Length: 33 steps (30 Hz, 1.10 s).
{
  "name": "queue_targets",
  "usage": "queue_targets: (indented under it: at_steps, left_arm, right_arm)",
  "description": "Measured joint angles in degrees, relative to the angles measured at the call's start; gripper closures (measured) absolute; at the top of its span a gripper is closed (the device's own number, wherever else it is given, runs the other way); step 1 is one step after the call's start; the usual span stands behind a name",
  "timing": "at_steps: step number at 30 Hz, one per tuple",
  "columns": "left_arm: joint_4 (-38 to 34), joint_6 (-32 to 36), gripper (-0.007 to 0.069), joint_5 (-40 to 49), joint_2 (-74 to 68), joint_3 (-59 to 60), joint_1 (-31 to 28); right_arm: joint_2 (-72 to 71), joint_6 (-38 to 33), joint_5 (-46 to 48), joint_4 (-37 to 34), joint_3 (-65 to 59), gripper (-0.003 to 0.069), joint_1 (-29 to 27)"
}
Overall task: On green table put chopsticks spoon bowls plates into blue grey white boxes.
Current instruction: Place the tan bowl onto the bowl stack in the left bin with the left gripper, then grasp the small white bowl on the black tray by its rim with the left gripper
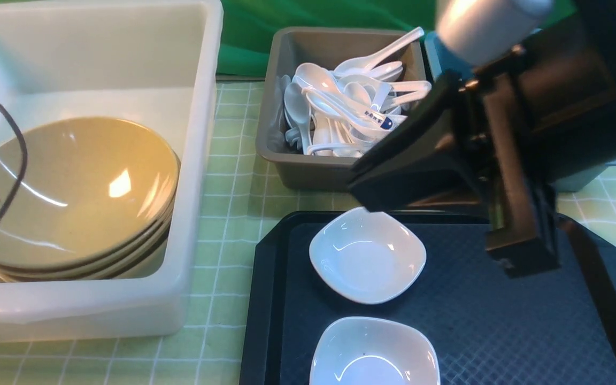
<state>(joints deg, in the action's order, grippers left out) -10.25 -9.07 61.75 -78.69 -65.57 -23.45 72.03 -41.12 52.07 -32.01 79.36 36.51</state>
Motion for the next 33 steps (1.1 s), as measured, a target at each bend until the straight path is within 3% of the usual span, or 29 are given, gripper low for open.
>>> queue_targets:
  at_steps: [7,12,14,15,17,27,33]
  left_arm:
    - [0.4,0.6,-0.0006,3.5,7.7,-2.0,2.7]
    - [-0.3,2.9,-0.0005,4.0,12.8,-2.1,12.7]
    - [-1.1,3.7,-0.0003,4.3,14.7,-2.1,19.9]
    - [-1.1,3.8,-0.0003,4.4,14.7,-2.1,19.9]
    - [-2.6,3.9,0.0006,4.6,15.1,-2.1,26.9]
    - [-5.8,3.9,0.0072,-2.3,5.7,-2.1,50.0]
    - [-8.7,4.6,0.0072,-5.2,-5.6,-2.4,56.0]
  right_arm:
    - [-4.4,6.1,5.1,7.3,0.0,0.0536,0.0]
    - [-7.1,9.5,8.8,12.0,-0.2,0.0531,0.0]
    - [-8.9,10.3,8.9,12.8,-2.3,0.0529,0.0]
    - [-9.0,10.4,8.9,12.9,-2.6,0.0529,0.0]
    - [-11.4,11.0,8.1,13.0,-6.8,0.0528,0.0]
    - [-19.4,13.7,-0.7,13.9,-17.2,0.0526,0.0]
    - [-20.4,16.2,-0.9,14.1,-18.9,0.0525,0.0]
